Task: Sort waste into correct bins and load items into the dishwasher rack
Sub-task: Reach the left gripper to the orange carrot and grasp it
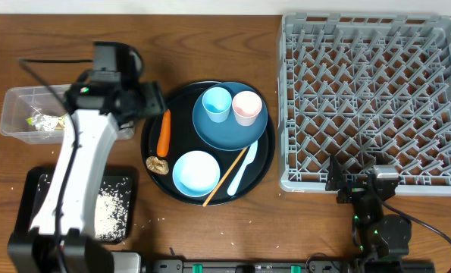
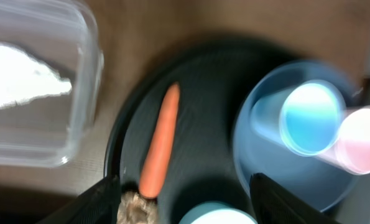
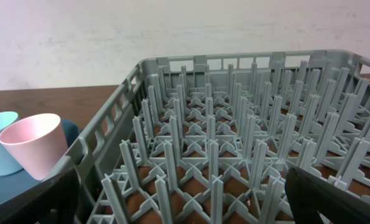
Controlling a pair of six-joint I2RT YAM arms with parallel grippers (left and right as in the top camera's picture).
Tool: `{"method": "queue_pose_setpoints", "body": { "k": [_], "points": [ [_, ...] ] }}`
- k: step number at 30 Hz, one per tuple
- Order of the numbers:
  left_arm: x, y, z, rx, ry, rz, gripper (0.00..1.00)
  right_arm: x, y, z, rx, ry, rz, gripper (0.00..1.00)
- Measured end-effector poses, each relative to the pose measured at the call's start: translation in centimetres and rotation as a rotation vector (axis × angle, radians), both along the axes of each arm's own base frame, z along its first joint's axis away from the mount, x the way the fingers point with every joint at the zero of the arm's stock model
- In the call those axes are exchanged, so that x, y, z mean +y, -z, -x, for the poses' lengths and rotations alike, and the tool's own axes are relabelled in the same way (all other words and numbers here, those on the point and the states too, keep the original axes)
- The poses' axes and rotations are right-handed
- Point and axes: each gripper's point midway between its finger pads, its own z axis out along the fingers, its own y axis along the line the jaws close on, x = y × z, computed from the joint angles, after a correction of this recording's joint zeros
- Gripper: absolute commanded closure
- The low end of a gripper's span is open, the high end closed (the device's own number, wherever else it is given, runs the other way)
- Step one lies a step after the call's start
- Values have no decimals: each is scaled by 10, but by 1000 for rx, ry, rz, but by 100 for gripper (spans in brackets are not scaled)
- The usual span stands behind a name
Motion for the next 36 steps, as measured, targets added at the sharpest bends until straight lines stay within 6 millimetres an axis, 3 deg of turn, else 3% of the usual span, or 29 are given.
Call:
{"method": "queue_pose_setpoints", "body": {
  "k": [11, 13, 16, 30, 36],
  "points": [
    [-10, 94, 6, 281, 49, -70, 33, 0, 0, 0, 0, 0, 0, 1],
    [-12, 106, 8, 317, 64, -76, 41, 0, 0, 0, 0, 0, 0, 1],
    [-13, 122, 11, 362, 86, -86, 42, 0, 0, 0, 0, 0, 0, 1],
    [-11, 163, 21, 473, 124, -104, 42, 0, 0, 0, 0, 0, 0, 1],
    [-12, 163, 20, 470, 127, -104, 56, 0, 0, 0, 0, 0, 0, 1]
  ]
}}
